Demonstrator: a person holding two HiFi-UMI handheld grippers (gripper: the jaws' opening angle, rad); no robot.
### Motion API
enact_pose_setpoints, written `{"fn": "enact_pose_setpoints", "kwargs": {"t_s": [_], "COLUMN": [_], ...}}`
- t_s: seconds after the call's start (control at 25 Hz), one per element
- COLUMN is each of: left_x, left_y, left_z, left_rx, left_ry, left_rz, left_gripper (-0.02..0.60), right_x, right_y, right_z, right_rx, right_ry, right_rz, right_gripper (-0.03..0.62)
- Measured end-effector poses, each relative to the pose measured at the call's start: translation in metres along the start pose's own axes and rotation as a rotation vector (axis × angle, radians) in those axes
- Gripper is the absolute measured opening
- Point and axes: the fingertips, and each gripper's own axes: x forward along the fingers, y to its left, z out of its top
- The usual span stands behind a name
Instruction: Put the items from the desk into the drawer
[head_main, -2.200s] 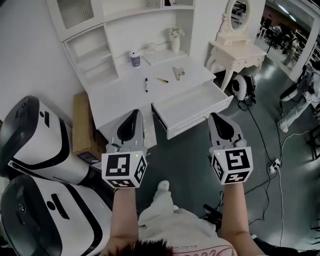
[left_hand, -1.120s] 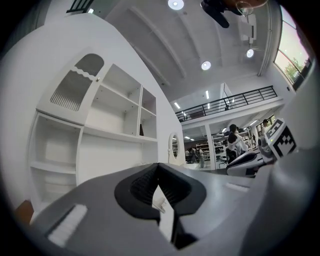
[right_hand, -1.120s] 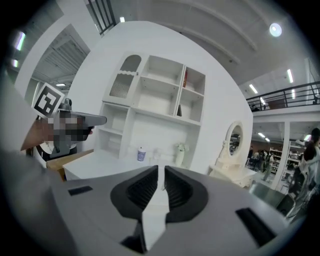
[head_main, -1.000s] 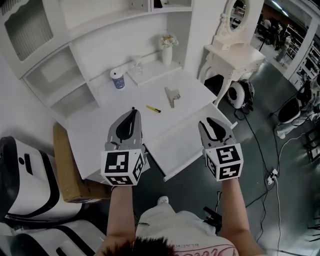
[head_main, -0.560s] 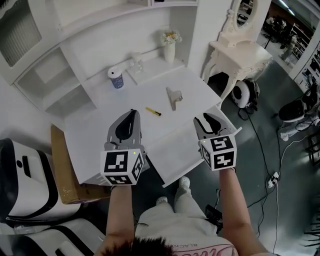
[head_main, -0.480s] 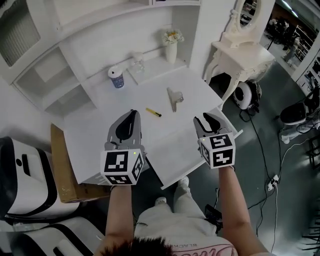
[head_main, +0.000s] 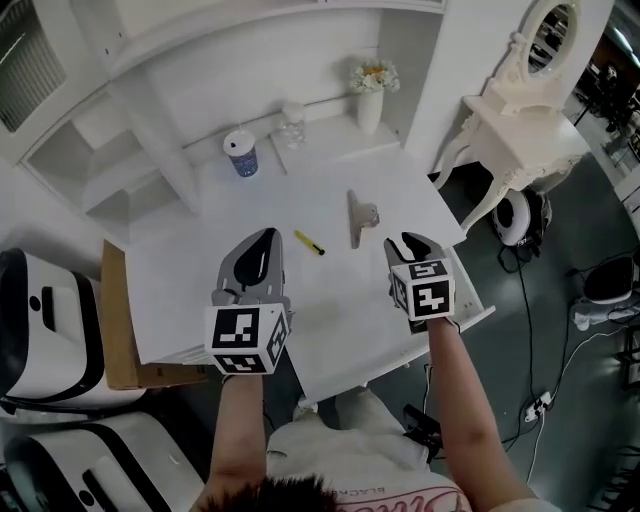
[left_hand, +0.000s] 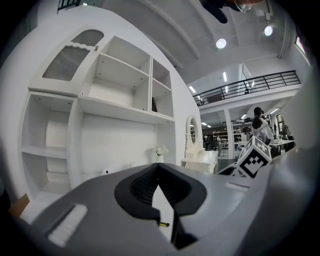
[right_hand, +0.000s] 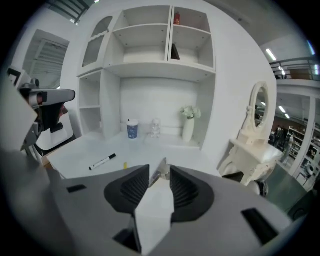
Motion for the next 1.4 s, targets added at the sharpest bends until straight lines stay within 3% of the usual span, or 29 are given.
{"fn": "enact_pose_setpoints", "kwargs": {"t_s": [0.28, 0.8, 1.08, 1.28, 1.4], "left_x": [0.027, 0.035, 0.032, 0.028, 0.026], "left_y": [0.009, 0.025, 0.023, 0.027, 0.030], "left_z": [-0.015, -0.053, -0.063, -0.065, -0.067], "left_rx": [-0.013, -0.036, -0.022, -0.002, 0.003], "left_ry": [0.064, 0.162, 0.192, 0.191, 0.197], "left_rz": [0.089, 0.236, 0.253, 0.252, 0.251], "left_gripper": [0.009, 0.009, 0.009, 0.009, 0.009], "right_x": [0.077, 0.176, 0.200, 0.209, 0.211], "right_y": [-0.028, -0.038, -0.038, -0.036, -0.037], "right_z": [-0.007, -0.034, -0.043, -0.046, -0.046], "right_rx": [0.092, 0.221, 0.283, 0.240, 0.293], "right_ry": [0.066, 0.214, 0.261, 0.288, 0.296], "right_rz": [0.095, 0.154, 0.165, 0.195, 0.215], "right_gripper": [0.121, 0.135, 0.160, 0.154, 0.142]}}
